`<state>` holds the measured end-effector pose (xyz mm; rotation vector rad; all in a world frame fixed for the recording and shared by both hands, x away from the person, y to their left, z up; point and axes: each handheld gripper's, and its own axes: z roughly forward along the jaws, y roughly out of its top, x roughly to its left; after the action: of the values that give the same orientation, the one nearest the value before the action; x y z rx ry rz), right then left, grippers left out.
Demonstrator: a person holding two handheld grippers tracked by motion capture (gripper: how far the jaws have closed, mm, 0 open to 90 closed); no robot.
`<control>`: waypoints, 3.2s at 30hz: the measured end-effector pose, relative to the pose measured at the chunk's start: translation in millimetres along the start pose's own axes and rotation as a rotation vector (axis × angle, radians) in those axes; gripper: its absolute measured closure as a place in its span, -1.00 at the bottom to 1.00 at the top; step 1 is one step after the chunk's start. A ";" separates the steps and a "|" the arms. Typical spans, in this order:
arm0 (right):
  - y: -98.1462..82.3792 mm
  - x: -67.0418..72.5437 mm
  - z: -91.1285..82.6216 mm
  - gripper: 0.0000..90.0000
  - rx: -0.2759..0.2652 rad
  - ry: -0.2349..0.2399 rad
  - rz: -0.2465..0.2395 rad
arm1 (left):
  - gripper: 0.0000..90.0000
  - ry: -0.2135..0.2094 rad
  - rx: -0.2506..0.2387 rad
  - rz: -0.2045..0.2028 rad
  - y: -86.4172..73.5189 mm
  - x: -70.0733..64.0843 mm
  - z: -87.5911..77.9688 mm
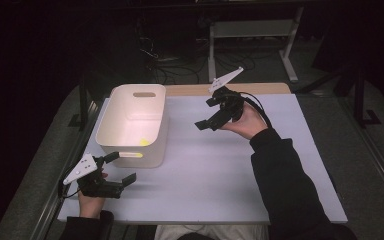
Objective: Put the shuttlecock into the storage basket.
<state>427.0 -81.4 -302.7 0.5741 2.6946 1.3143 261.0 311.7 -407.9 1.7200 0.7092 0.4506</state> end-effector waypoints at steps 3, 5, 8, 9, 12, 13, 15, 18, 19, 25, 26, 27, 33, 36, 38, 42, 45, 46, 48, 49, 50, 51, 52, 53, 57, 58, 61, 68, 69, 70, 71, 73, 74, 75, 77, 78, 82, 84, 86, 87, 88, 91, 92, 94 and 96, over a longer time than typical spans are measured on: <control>-4.1 -1.7 -2.4 -1.00 -0.007 0.001 0.011 | -1.00 0.000 0.000 -0.001 0.0 -0.1 0.0; -6.3 -2.2 -3.7 -1.00 -0.006 -0.002 0.014 | -1.00 0.000 -0.001 -0.001 0.0 -0.1 0.0; -9.5 -3.2 -5.2 -1.00 -0.007 -0.004 0.016 | -1.00 0.001 0.000 -0.001 0.0 -0.1 -0.1; -10.6 -3.8 -5.9 -1.00 -0.007 -0.005 0.014 | -1.00 0.001 0.000 -0.001 0.0 -0.1 -0.1; -14.4 -4.7 -8.3 -1.00 -0.011 -0.009 0.023 | -1.00 0.001 0.001 -0.001 -0.1 -0.1 0.0; -15.9 -5.2 -9.3 -1.00 -0.010 -0.010 0.023 | -1.00 0.000 0.001 0.000 0.0 -0.1 0.0; -18.7 -5.8 -12.5 -1.00 -0.026 -0.015 0.026 | -1.00 0.001 0.001 0.000 0.0 0.0 0.0; -21.1 -6.4 -15.3 -1.00 -0.035 -0.018 0.034 | -1.00 0.000 0.001 0.000 0.0 0.0 0.1; -22.2 -6.7 -16.2 -1.00 -0.034 -0.019 0.034 | -1.00 0.000 0.001 0.000 0.0 0.0 0.2; -30.2 -7.7 -20.9 -1.00 -0.037 -0.025 0.041 | -1.00 0.001 0.002 -0.001 -0.1 -0.1 0.2; -31.8 -7.9 -21.3 -1.00 -0.034 -0.028 0.043 | -1.00 0.001 0.002 -0.001 -0.1 -0.1 0.1; -33.4 -8.4 -21.6 -1.00 -0.030 -0.031 0.040 | -1.00 0.001 0.002 0.000 -0.1 -0.1 0.1; -43.3 -12.1 -26.6 -1.00 -0.031 -0.042 0.062 | -1.00 0.001 0.001 -0.001 -0.1 -0.1 0.1; -46.6 -13.2 -29.6 -1.00 -0.036 -0.048 0.068 | -1.00 0.000 0.002 -0.002 -0.1 -0.1 0.2; -48.9 -13.6 -31.2 -1.00 -0.037 -0.050 0.073 | -1.00 0.001 0.001 -0.002 -0.1 0.0 0.2; -54.9 -15.1 -31.9 -1.00 -0.033 -0.053 0.081 | -1.00 0.002 0.002 -0.002 -0.1 0.0 0.2; -59.9 -16.2 -31.9 -1.00 -0.034 -0.055 0.090 | -1.00 0.002 0.002 -0.002 -0.1 0.0 0.2; -61.4 -16.5 -32.0 -1.00 -0.034 -0.055 0.091 | -1.00 0.002 0.002 -0.002 -0.1 0.0 0.2; -64.3 -16.7 -32.3 -1.00 -0.032 -0.055 0.097 | -1.00 0.003 0.002 -0.002 -0.1 0.0 0.2; -65.6 -16.7 -32.8 -1.00 -0.030 -0.056 0.099 | -1.00 0.003 0.003 -0.002 -0.1 0.0 0.2; -66.8 -16.8 -33.3 -1.00 -0.030 -0.058 0.099 | -1.00 0.003 0.002 -0.002 -0.1 0.0 0.2; -67.8 -16.5 -33.9 -1.00 -0.031 -0.059 0.099 | -1.00 0.003 0.003 -0.002 -0.1 -0.1 0.2; -68.9 -15.6 -34.8 -1.00 -0.036 -0.059 0.099 | -1.00 0.003 0.003 -0.002 -0.2 -0.1 0.2; -69.4 -14.9 -35.2 -1.00 -0.037 -0.060 0.099 | -1.00 0.003 0.002 -0.002 -0.1 -0.1 0.1; -73.6 -12.4 -36.5 -1.00 -0.037 -0.060 0.095 | -1.00 0.003 0.002 -0.002 -0.2 -0.2 0.0; -75.1 -12.4 -36.9 -1.00 -0.036 -0.061 0.094 | -1.00 0.004 0.002 -0.002 -0.2 -0.2 0.0; -79.9 -12.4 -38.3 -1.00 -0.040 -0.063 0.099 | -1.00 0.004 0.002 -0.002 -0.2 -0.1 0.1; -91.0 -10.9 -42.3 -1.00 -0.044 -0.068 0.110 | -1.00 0.005 0.003 -0.003 -0.3 -0.2 0.1; -92.5 -10.9 -43.1 -1.00 -0.049 -0.070 0.110 | -1.00 0.005 0.003 -0.003 -0.3 -0.3 0.1; -94.0 -10.6 -44.2 -1.00 -0.051 -0.073 0.112 | -1.00 0.005 0.003 -0.003 -0.3 -0.2 0.1; -95.4 -10.5 -45.3 -1.00 -0.051 -0.074 0.114 | -1.00 0.005 0.003 -0.003 -0.3 -0.2 0.1; -98.2 -10.3 -47.5 -1.00 -0.059 -0.077 0.117 | -1.00 0.005 0.004 -0.002 -0.3 -0.1 0.2; -99.6 -10.3 -48.7 -1.00 -0.060 -0.079 0.118 | -1.00 0.005 0.004 -0.002 -0.2 -0.1 0.2; -100.9 -10.2 -49.8 -1.00 -0.064 -0.080 0.122 | -1.00 0.006 0.004 -0.003 -0.3 -0.2 0.1; -103.5 -10.6 -52.7 -1.00 -0.071 -0.084 0.125 | -1.00 0.006 0.003 -0.003 -0.3 -0.2 0.1; -104.9 -10.9 -54.4 -1.00 -0.077 -0.086 0.128 | -1.00 0.005 0.003 -0.002 -0.2 -0.2 0.0; -111.1 -11.7 -60.7 -1.00 -0.087 -0.100 0.146 | -1.00 0.005 0.003 -0.002 -0.2 -0.2 0.1; -114.0 -12.2 -63.2 -1.00 -0.092 -0.106 0.152 | -1.00 0.006 0.003 -0.002 -0.2 -0.1 0.1; -116.3 -12.1 -65.1 -1.00 -0.093 -0.109 0.156 | -1.00 0.005 0.003 -0.002 -0.2 -0.2 0.1; -117.7 -12.1 -65.9 -1.00 -0.094 -0.111 0.155 | -1.00 0.005 0.003 -0.002 -0.2 -0.2 0.1; -119.1 -11.7 -66.6 -1.00 -0.094 -0.114 0.156 | -1.00 0.005 0.003 -0.003 -0.2 -0.3 0.1; -124.3 -11.2 -68.4 -1.00 -0.091 -0.119 0.164 | -1.00 0.004 0.003 -0.002 -0.2 -0.2 0.1; -127.0 -10.9 -69.2 -1.00 -0.090 -0.120 0.168 | -1.00 0.005 0.004 -0.002 -0.2 -0.2 0.1; -131.2 -10.7 -70.5 -1.00 -0.089 -0.123 0.172 | -1.00 0.005 0.003 -0.002 -0.2 -0.3 0.1; -134.7 -9.8 -71.9 -1.00 -0.087 -0.128 0.177 | -1.00 0.005 0.003 -0.002 -0.2 -0.3 0.1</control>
<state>379.4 -213.7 -363.0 0.8717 2.5199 1.3755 260.8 311.4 -408.1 1.7212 0.7157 0.4523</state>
